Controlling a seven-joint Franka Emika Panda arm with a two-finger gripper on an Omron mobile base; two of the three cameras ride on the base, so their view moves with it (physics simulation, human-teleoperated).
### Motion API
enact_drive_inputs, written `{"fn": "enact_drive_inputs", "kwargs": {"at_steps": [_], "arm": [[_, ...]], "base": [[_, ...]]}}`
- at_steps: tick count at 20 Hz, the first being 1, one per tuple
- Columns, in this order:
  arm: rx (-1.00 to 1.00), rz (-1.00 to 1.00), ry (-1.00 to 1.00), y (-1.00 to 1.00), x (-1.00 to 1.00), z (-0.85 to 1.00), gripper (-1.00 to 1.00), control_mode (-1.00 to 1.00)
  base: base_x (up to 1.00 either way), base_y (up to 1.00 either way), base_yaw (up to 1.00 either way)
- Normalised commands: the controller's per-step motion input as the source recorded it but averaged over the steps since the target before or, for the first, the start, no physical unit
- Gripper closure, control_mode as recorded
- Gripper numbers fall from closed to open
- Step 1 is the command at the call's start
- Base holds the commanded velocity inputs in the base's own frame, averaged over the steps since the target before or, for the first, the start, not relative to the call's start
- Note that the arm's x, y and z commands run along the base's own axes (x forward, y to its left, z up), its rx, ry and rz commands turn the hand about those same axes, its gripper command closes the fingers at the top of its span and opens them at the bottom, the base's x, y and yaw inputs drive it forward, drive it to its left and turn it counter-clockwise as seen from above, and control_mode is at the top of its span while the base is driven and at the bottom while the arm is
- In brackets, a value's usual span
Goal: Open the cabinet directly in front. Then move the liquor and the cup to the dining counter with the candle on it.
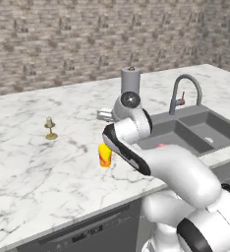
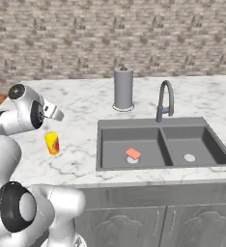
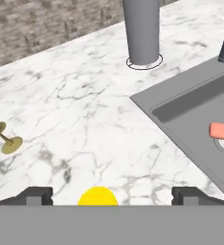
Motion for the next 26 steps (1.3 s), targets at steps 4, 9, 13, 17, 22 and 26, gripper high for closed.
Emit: {"fn": "enact_drive_inputs", "kwargs": {"at_steps": [4,9,13,17,22,26], "arm": [[0.04,0.0,-0.21,-0.6,-1.0,0.28,-1.0,-1.0],[0.14,-0.05,-0.28,-0.64,-0.97,0.95,-1.0,-1.0],[0.14,-0.07,-0.18,-0.48,-0.72,0.96,-1.0,-1.0],[0.0,-0.01,-0.02,-0.02,-0.03,0.0,-1.0,-1.0],[0.0,-0.15,-0.01,-0.09,-0.33,0.0,-1.0,1.0],[0.0,0.0,0.0,0.0,0.0,0.0,-1.0,1.0]], "base": [[0.0,0.0,0.0],[0.0,0.0,0.0],[0.0,0.0,0.0],[0.0,0.0,0.0],[-0.24,-0.09,-0.24],[-0.41,-0.3,-0.73]]}}
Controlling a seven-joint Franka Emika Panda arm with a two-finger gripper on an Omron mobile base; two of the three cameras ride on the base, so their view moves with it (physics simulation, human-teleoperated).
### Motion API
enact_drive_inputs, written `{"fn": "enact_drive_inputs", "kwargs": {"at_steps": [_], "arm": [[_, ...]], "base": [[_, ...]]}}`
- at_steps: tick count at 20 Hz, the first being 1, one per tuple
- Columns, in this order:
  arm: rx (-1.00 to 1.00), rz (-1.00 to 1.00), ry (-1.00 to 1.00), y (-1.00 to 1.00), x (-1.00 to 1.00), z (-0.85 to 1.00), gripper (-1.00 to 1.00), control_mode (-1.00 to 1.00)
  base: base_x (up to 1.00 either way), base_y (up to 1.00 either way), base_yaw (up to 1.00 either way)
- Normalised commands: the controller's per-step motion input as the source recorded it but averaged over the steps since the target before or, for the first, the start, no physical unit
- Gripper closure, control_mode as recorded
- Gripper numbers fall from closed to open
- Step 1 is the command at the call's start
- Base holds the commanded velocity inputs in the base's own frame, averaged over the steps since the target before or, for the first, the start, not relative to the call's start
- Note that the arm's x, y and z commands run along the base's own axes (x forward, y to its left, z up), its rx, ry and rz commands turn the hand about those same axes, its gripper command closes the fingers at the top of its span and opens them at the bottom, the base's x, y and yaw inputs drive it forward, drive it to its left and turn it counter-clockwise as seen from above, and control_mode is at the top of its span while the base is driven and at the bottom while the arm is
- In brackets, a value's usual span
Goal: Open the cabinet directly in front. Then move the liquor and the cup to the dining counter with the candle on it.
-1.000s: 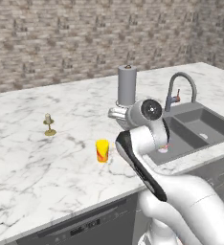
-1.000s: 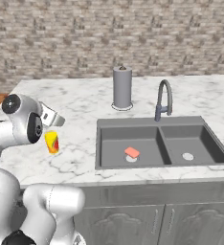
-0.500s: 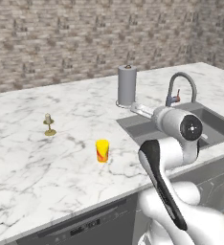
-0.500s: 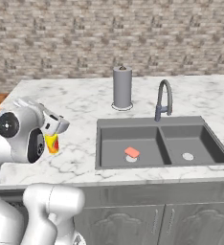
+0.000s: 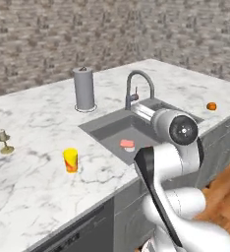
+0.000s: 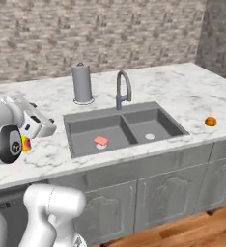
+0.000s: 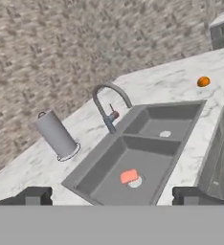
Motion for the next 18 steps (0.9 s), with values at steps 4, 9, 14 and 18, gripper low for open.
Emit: {"fn": "enact_drive_inputs", "kwargs": {"at_steps": [4,9,14,18], "arm": [[0.0,0.0,0.0,0.0,0.0,0.0,-1.0,1.0],[0.0,0.0,0.0,0.0,0.0,0.0,-1.0,1.0],[0.0,0.0,0.0,0.0,0.0,0.0,-1.0,1.0],[0.0,0.0,0.0,0.0,0.0,0.0,-1.0,1.0]], "base": [[-0.22,-0.33,-0.8],[-0.09,-0.37,-0.83],[0.0,-0.7,-0.7],[0.16,-0.52,-0.58]]}}
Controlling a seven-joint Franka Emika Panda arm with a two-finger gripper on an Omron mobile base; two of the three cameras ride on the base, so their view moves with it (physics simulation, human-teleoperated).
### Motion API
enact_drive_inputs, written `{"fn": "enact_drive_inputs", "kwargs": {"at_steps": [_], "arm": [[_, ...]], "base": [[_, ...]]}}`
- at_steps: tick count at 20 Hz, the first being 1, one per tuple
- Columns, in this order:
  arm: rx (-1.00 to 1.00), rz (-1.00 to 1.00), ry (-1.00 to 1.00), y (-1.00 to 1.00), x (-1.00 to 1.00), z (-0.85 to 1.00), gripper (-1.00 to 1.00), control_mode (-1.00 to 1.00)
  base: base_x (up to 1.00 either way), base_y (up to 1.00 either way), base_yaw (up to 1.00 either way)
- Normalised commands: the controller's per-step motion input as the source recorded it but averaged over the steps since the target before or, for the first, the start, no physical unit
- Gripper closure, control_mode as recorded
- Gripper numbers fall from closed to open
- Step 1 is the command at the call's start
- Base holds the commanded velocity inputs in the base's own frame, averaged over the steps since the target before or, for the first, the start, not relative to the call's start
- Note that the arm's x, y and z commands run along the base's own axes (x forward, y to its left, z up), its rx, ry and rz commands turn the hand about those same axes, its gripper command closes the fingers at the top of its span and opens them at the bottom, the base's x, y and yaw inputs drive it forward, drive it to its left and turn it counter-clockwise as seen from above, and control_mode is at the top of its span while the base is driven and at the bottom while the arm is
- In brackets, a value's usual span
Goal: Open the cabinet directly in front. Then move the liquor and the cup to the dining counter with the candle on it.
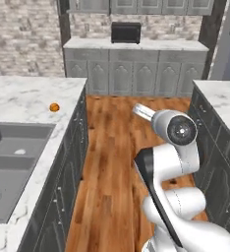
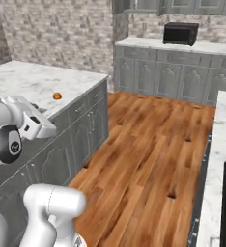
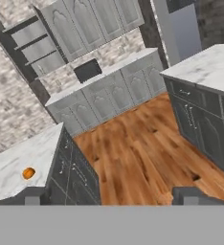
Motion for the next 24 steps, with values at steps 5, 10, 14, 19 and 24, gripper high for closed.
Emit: {"fn": "enact_drive_inputs", "kwargs": {"at_steps": [5,10,14,19,24], "arm": [[0.0,0.0,0.0,0.0,0.0,0.0,-1.0,1.0],[0.0,0.0,0.0,0.0,0.0,0.0,-1.0,1.0],[0.0,0.0,0.0,0.0,0.0,0.0,-1.0,1.0],[0.0,0.0,0.0,0.0,0.0,0.0,-1.0,1.0],[0.0,0.0,0.0,0.0,0.0,0.0,-1.0,1.0]], "base": [[0.96,0.0,-0.17],[1.0,0.04,-0.06],[1.0,0.11,-0.06],[1.0,0.09,-0.08],[1.0,0.27,-0.11]]}}
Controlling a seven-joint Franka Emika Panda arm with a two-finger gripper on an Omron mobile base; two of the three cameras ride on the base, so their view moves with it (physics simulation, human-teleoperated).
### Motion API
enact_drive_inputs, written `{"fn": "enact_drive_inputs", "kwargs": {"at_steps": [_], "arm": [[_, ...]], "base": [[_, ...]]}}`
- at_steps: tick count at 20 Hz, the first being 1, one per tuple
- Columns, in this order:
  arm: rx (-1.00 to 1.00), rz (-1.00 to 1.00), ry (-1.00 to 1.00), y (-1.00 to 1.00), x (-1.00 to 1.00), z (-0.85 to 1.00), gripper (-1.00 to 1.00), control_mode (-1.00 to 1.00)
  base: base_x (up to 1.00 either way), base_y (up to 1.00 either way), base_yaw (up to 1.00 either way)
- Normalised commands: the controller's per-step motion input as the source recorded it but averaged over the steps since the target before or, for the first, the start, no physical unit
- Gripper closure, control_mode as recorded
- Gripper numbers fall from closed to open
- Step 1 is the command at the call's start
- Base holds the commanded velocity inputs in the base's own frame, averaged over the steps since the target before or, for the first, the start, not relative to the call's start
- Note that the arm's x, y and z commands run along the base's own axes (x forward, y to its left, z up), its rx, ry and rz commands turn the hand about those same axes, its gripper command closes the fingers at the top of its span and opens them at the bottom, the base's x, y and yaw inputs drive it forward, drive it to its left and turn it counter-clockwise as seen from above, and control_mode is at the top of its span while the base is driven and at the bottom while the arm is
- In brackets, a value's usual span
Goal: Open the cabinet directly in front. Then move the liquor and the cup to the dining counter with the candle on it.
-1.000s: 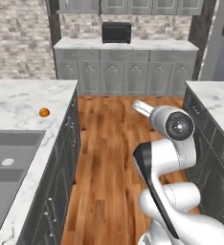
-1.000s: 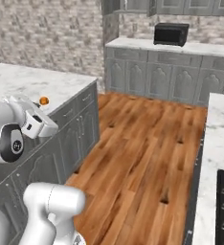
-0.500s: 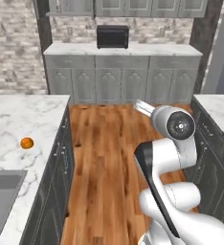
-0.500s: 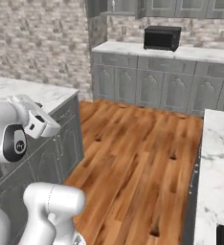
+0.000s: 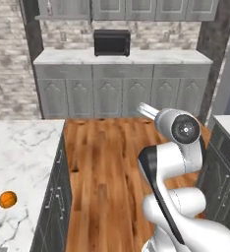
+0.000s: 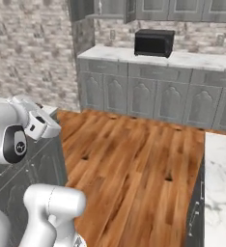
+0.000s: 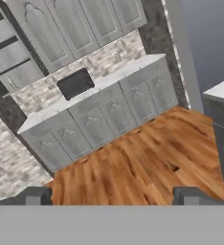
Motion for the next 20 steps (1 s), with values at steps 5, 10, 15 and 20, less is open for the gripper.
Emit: {"fn": "enact_drive_inputs", "kwargs": {"at_steps": [5,10,15,20], "arm": [[0.0,0.0,0.0,0.0,0.0,0.0,-1.0,1.0],[0.0,0.0,0.0,0.0,0.0,0.0,-1.0,1.0],[0.0,0.0,0.0,0.0,0.0,0.0,-1.0,1.0],[0.0,0.0,0.0,0.0,0.0,0.0,-1.0,1.0]], "base": [[1.0,0.33,-0.12],[1.0,0.39,-0.12],[1.0,0.18,-0.1],[1.0,0.02,-0.11]]}}
